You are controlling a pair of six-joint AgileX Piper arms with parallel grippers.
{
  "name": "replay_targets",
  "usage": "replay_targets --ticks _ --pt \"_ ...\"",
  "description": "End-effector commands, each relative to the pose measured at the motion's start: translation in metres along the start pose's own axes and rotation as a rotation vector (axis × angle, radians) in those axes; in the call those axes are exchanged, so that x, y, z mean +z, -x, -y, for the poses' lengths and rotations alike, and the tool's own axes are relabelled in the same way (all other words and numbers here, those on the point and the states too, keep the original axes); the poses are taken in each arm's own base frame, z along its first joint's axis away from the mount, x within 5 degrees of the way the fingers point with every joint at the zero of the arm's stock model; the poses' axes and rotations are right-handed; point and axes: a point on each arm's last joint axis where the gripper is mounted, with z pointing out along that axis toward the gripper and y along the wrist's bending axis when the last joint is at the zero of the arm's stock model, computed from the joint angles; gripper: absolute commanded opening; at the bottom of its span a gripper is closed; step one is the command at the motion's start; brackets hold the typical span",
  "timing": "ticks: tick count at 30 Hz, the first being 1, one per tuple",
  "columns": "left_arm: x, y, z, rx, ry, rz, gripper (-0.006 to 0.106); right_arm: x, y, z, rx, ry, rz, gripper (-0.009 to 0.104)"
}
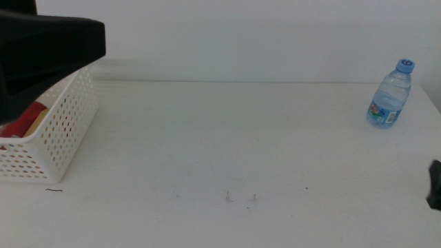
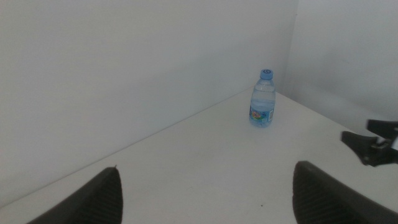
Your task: Use arms to grab the bottles and put them into the dustbin to the left of the table.
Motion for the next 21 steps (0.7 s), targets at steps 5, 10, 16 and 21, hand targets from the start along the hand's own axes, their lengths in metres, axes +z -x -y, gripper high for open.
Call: replay_targets --ticks 5,10,16,21 --pt "-0.001 0.002 0.000 -0.010 0.003 0.011 0.094 0.046 0.010 -0.010 -0.032 0.030 0.024 0.093" --pt "-0.001 0.002 0.000 -0.010 0.003 0.011 0.094 0.091 0.013 -0.016 -0.054 0.028 0.023 0.093" --pt "-0.001 0.002 0.000 -0.010 0.003 0.011 0.094 0.144 0.010 -0.023 -0.091 0.024 0.029 0.093" --pt "-0.001 0.002 0.000 -0.010 0.003 0.011 0.094 0.181 0.006 -0.023 -0.128 -0.036 0.040 0.093"
